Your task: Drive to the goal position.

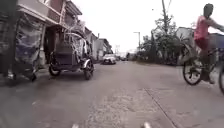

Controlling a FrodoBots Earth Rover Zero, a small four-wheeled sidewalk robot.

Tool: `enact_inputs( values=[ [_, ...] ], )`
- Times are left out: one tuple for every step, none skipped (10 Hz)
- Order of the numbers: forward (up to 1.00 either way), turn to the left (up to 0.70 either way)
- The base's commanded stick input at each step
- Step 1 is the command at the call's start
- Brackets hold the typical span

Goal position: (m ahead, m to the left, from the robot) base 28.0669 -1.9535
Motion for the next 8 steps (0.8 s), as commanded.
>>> enact_inputs(
  values=[
    [0.7,0.0],
    [0.7,-0.35],
    [0.7,-0.26],
    [0.7,-0.06],
    [0.7,0.03],
    [0.7,0.08],
    [0.7,0.06],
    [0.7,0.06]
  ],
)
